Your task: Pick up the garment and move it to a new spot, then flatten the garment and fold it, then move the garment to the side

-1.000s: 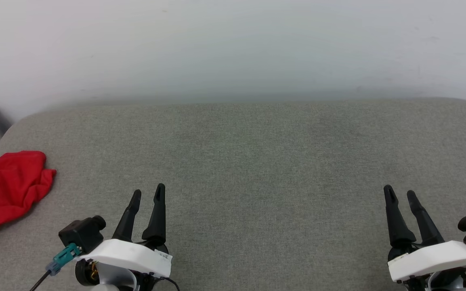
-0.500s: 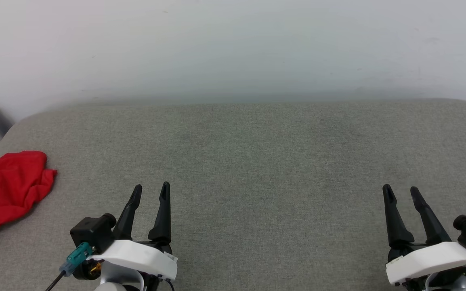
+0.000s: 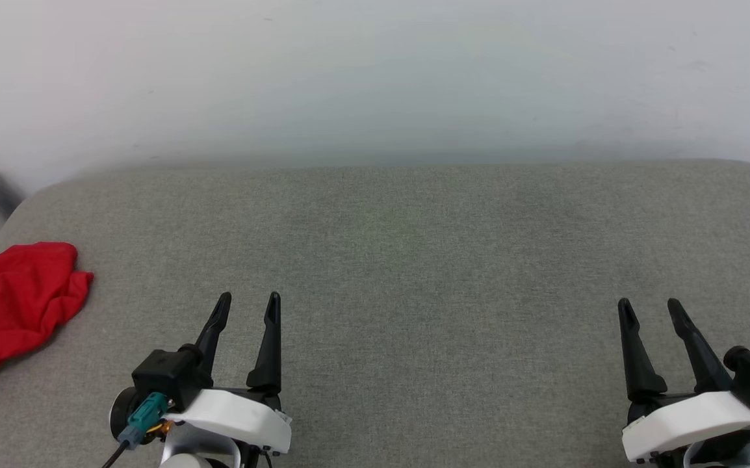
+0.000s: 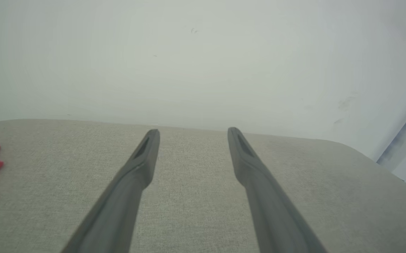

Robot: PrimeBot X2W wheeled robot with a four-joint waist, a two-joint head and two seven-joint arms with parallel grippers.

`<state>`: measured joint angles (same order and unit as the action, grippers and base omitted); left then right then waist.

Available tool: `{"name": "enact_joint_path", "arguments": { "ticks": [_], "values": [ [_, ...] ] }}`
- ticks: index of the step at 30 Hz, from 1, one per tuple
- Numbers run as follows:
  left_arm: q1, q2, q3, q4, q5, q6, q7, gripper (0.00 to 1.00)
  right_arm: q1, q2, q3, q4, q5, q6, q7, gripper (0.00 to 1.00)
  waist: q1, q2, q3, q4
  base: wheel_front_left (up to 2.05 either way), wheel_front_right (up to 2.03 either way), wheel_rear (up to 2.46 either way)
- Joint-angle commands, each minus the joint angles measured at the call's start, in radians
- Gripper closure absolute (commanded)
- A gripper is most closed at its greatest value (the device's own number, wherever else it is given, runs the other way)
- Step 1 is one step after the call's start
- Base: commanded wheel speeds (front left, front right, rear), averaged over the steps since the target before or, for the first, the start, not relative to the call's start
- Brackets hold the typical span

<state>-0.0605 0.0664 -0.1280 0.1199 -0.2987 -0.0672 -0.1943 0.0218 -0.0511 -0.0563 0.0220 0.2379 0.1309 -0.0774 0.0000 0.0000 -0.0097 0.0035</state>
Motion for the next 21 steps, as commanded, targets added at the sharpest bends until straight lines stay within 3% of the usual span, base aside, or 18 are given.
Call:
{"name": "enact_joint_path", "arguments": {
  "ticks": [1, 21],
  "values": [
    [-0.008, 0.007, -0.005, -0.010, 0.027, 0.005, -0.009, 0.00, 0.004, 0.001, -0.002, -0.013, -0.029, 0.000, 0.001, 0.00, 0.0000, 0.0000, 0.001, 0.001, 0.00, 0.00, 0.00],
    [0.006, 0.026, -0.003, 0.010, 0.172, 0.033, -0.049, 0.00, 0.021, 0.001, -0.009, -0.017, -0.150, 0.000, -0.011, 0.00, 0.0000, 0.0000, 0.002, 0.013, 0.00, 0.00, 0.00]
  ]
}}
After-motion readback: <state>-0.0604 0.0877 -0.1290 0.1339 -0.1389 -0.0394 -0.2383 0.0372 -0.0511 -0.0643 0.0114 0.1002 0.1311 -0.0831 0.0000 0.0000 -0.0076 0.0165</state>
